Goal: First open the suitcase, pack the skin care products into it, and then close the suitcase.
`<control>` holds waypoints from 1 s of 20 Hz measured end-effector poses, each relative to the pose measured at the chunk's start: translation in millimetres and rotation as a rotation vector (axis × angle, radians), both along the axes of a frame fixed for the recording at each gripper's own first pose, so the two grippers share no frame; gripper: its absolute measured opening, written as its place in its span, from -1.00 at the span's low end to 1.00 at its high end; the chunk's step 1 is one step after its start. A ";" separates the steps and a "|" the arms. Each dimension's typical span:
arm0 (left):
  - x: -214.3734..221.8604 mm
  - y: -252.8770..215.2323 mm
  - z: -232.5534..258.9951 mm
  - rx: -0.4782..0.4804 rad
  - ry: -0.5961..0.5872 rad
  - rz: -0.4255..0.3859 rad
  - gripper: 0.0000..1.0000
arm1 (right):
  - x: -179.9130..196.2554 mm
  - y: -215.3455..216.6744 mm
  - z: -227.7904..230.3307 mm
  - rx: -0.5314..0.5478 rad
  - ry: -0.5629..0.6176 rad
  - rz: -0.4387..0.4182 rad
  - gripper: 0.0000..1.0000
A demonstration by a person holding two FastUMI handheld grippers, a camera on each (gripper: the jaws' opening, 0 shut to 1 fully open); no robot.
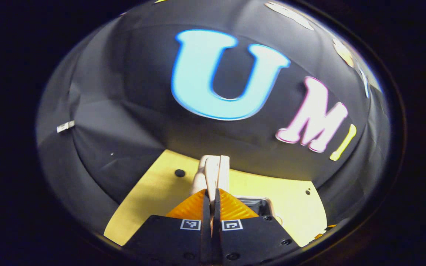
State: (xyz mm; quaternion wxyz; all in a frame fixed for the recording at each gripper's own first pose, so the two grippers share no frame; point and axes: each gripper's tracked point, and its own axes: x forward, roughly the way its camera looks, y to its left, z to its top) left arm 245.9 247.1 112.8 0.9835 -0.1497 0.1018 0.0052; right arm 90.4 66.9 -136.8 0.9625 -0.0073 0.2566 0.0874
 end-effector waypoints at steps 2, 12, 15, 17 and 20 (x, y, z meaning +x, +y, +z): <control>7.1 -57.9 4.6 0.033 -0.008 -0.053 -0.88 | 6.1 -18.7 7.4 0.027 -0.007 -0.018 0.97; 62.5 -286.5 -134.1 0.231 0.243 -0.175 -0.87 | 13.4 -120.9 43.3 -0.022 -0.137 -0.047 0.95; 74.6 -305.8 -178.8 0.321 0.315 -0.151 -0.87 | 11.4 -141.7 38.1 0.002 -0.126 -0.086 0.95; 74.0 -314.9 -195.6 0.306 0.335 -0.152 -0.72 | 10.7 -150.6 38.9 0.022 -0.124 -0.118 0.95; 58.9 -317.8 -175.2 0.260 0.262 -0.135 -0.43 | 13.8 -152.3 62.1 0.063 -0.193 -0.154 0.95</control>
